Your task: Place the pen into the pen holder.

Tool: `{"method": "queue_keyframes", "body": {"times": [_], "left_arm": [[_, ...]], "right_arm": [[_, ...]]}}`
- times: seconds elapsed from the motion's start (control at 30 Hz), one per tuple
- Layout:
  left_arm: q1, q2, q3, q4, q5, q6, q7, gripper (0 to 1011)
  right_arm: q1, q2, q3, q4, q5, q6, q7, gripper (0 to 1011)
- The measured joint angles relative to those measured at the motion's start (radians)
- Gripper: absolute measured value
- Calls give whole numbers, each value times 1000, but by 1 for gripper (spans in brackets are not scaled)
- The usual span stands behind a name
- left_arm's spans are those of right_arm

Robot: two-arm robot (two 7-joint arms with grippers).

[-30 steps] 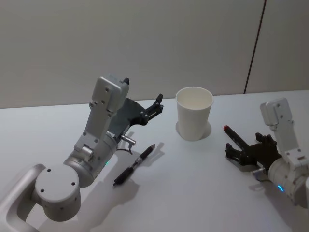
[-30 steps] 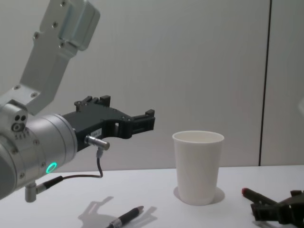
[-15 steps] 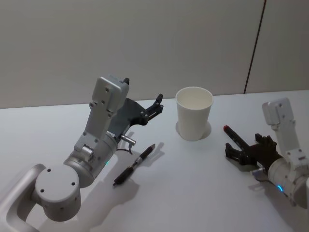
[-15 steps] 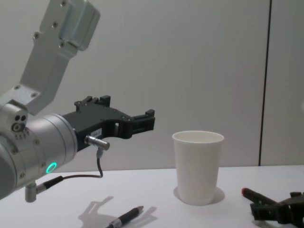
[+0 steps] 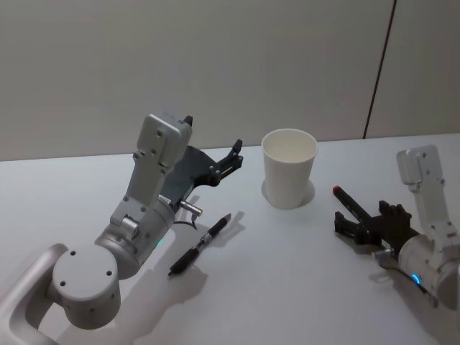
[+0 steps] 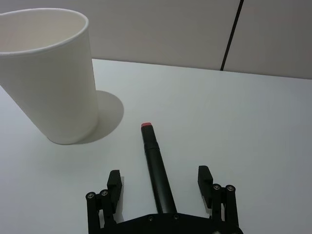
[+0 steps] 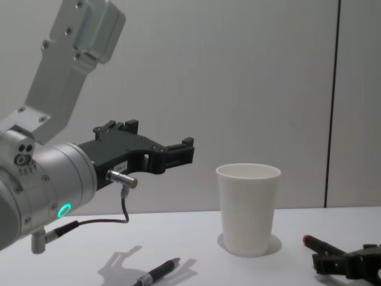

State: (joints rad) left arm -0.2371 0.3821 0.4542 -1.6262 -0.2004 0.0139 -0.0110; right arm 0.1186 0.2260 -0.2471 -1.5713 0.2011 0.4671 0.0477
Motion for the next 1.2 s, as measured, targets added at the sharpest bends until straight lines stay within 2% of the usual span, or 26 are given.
{"method": "queue_keyframes", "body": {"times": [0.1, 0.37, 1.2], "left_arm": [[0, 0, 0, 0, 0, 0, 0, 1001], [0, 0, 0, 0, 0, 0, 0, 1001], [0, 0, 0, 0, 0, 0, 0, 1001]], "right_arm": [[0, -1, 1, 1, 7, 0, -2, 991], [1, -3, 3, 3, 19, 1, -3, 805], [4, -6, 6, 6, 20, -3, 1, 636]]}}
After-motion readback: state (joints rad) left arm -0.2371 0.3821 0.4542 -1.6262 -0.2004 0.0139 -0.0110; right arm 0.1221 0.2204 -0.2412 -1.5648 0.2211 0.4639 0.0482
